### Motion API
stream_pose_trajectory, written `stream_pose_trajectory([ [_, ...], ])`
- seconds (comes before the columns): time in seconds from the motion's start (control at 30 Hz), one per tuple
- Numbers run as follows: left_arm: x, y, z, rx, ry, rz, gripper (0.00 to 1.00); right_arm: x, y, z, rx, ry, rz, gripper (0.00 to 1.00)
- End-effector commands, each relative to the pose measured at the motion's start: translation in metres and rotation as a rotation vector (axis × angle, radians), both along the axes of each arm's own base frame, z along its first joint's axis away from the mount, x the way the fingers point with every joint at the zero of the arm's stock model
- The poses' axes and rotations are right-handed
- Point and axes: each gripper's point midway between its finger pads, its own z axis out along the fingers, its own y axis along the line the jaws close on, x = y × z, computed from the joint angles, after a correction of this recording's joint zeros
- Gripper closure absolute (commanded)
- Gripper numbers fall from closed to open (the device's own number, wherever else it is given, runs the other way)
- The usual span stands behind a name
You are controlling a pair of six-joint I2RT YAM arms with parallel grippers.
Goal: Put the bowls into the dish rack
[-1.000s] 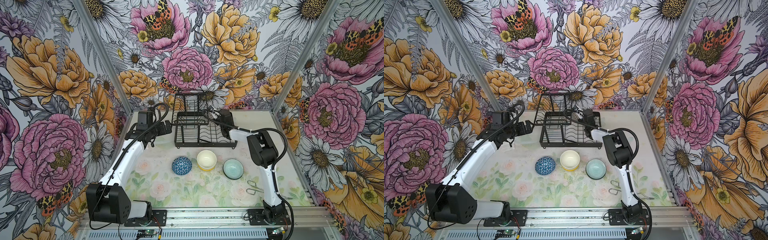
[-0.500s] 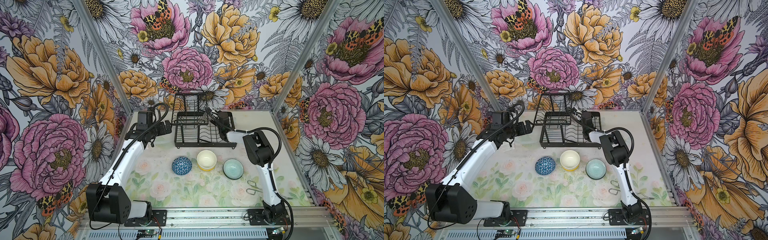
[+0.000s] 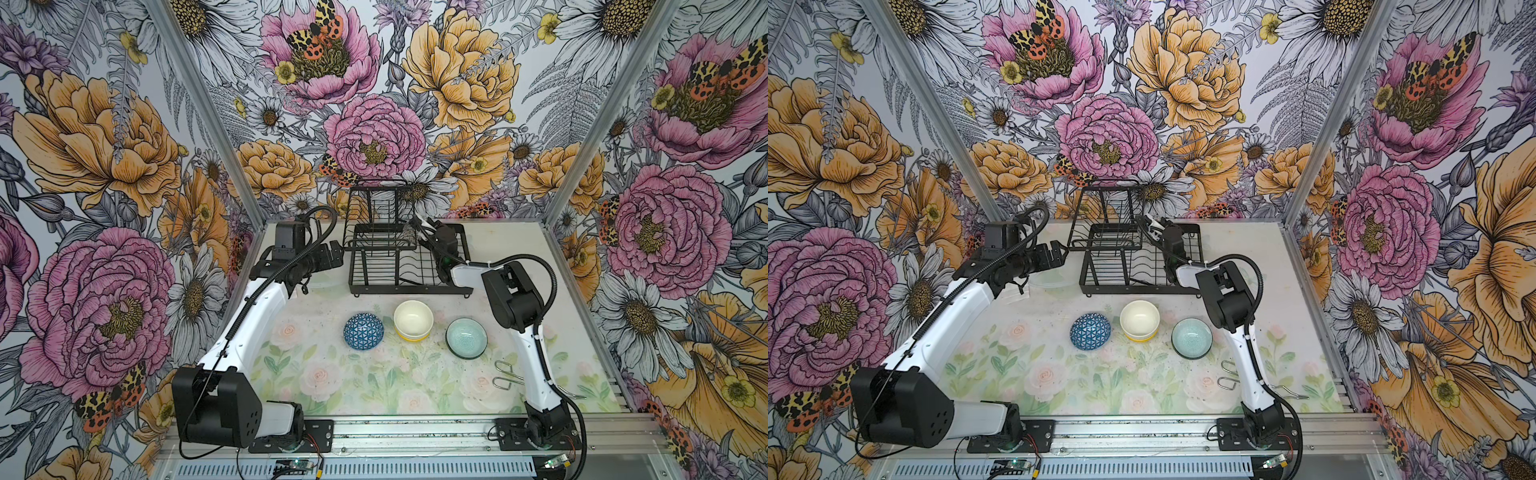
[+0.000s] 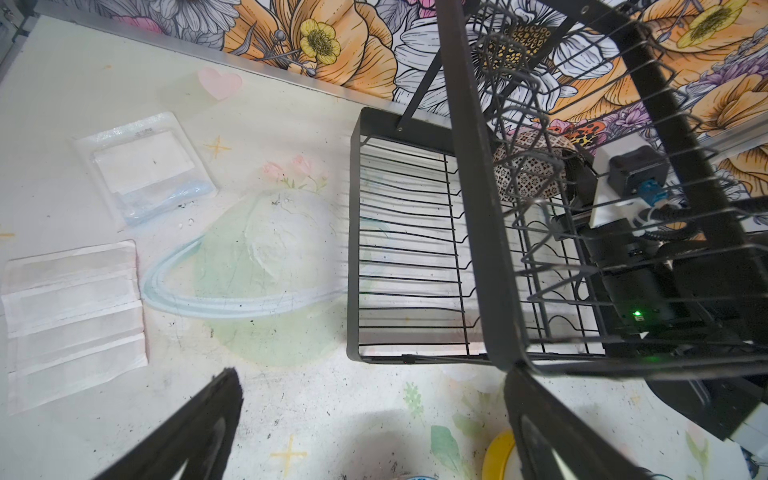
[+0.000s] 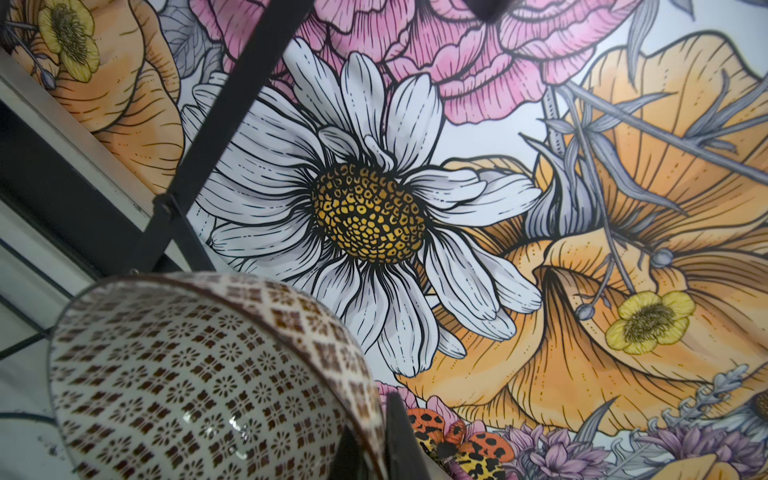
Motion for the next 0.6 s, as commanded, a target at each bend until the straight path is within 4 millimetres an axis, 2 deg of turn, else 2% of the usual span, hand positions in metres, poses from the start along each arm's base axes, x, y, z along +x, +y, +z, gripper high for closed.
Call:
stream_pose_trajectory([
  [0.0,0.002,-0.002,0.005,-0.021,-0.023,-0.017,0.01,-0.01,0.032,0.005,-0.027,-0.083,0.115,1.0],
  [0.33,0.003,-0.003,0.003,-0.02,-0.019,-0.02,0.01,-0.012,0.036,-0.004,-0.045,-0.09,0.136,1.0],
  [0.57,0.004,-0.004,0.003,-0.022,-0.018,-0.024,0.01,-0.019,0.047,-0.007,-0.043,-0.078,0.186,1.0],
])
